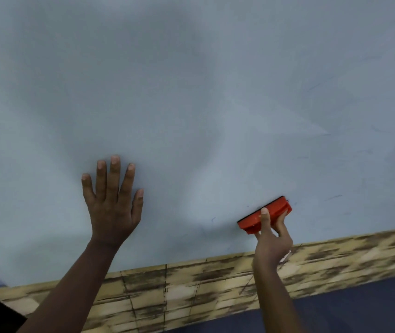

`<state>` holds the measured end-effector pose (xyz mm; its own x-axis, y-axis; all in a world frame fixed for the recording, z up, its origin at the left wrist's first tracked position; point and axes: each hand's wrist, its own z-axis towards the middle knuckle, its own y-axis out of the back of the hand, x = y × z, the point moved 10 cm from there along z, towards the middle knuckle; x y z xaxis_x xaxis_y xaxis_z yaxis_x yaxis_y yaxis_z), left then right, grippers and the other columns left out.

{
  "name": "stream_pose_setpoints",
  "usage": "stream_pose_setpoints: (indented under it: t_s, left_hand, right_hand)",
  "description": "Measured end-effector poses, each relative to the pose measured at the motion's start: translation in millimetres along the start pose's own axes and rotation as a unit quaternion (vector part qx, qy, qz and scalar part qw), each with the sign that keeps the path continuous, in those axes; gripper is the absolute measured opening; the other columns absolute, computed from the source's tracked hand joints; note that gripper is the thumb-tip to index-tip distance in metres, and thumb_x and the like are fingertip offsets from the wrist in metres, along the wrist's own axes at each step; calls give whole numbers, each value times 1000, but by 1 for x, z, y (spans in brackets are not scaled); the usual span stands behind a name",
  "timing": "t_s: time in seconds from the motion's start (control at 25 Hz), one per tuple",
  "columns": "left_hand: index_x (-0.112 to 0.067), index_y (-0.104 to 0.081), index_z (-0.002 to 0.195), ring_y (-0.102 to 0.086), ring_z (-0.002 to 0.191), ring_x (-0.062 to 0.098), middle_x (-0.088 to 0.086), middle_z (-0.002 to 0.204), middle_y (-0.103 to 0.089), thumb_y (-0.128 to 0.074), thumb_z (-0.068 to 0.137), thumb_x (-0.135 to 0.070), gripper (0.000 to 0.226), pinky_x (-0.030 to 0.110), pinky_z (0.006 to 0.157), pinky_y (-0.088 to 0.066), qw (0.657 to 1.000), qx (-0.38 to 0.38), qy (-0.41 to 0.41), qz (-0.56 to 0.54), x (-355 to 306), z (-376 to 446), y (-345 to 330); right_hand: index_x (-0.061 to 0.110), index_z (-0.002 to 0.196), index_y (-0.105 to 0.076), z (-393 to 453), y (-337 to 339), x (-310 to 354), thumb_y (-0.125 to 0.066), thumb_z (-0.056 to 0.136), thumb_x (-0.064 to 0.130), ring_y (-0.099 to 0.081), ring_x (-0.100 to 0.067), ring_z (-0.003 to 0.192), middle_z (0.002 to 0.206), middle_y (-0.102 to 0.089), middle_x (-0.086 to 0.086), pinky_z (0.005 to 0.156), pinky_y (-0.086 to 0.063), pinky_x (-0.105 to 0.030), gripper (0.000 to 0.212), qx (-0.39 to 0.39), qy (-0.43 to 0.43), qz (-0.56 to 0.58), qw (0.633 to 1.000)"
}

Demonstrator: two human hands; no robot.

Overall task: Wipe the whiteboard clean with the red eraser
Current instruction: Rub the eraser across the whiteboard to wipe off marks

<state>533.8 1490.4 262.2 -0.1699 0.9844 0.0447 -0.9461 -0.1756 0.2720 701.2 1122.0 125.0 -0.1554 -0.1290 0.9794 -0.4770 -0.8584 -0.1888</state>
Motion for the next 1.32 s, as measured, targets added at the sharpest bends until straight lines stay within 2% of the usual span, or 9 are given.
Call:
stream_pose_setpoints:
  t_s: [0.16,0.28,0.44,0.56,0.68,0.84,1.0,1.2,1.32]
  left_hand:
    - [-18,-15,170,1,165,28,6,179,0,-48,109,-33,71,54,132,1,1000,25,2,0,1,-24,-6]
    - [-18,-17,170,0,165,30,7,179,-2,-51,109,-32,72,54,132,0,999,32,15,-9,-1,-37,-10]
    - [-14,-23,169,-5,165,30,10,178,-8,-56,108,-35,71,51,133,-5,998,53,-33,4,4,-53,-6]
    - [-14,-30,167,-12,164,27,9,177,-16,-60,107,-36,70,47,132,-12,994,73,-83,11,20,-64,3]
    - [-15,-34,166,-17,163,25,8,176,-21,-61,106,-37,69,47,130,-17,993,82,-85,24,40,-76,12]
    - [-15,-31,167,-14,164,25,7,177,-17,-61,106,-43,73,54,130,-15,992,109,-42,52,66,-103,19]
    - [-15,-29,167,-12,164,25,6,177,-13,-61,105,-49,78,61,128,-16,989,135,-3,51,87,-123,26]
    - [-13,-31,166,-18,162,31,11,176,-18,-64,103,-50,80,65,126,-23,988,146,28,41,104,-142,36]
    - [-11,-34,165,-25,160,36,15,174,-24,-68,101,-44,80,63,124,-29,986,153,44,44,118,-155,43]
  right_hand:
    - [23,119,-75,-58,-37,-29,-83,81,52,-73,-17,101,110,-70,0,88,-63,-47,48,39,-39,4,998]
    - [38,132,-66,-134,-76,-19,-83,83,36,-65,-12,108,112,-58,5,87,-58,-28,52,128,141,-88,978]
    - [37,145,-54,-220,-129,-46,-89,83,20,-56,-21,88,107,-58,-4,69,-54,-34,73,294,430,-321,791]
    - [39,143,-58,-220,-125,-38,-83,87,15,-58,-24,88,107,-60,-6,66,-55,-36,66,252,501,-352,749]
    - [33,144,-62,-166,-85,-18,-83,85,12,-62,-22,102,119,-62,-6,75,-59,-30,66,144,445,-304,830]
    - [29,154,-48,-62,-20,-53,-79,89,5,-64,-27,114,126,-60,-2,101,-55,-45,76,21,86,-118,989]
    - [22,154,-50,-42,-6,-95,-79,92,10,-64,-21,115,134,-67,-2,106,-53,-45,70,-5,-83,-64,994]
    - [22,145,-60,-120,-39,-89,-77,94,32,-69,-21,106,125,-68,-4,75,-58,-15,55,23,-25,-86,996]
    - [40,123,-64,-191,-80,-66,-80,85,42,-69,-11,100,107,-64,9,74,-63,-28,41,98,64,-112,987]
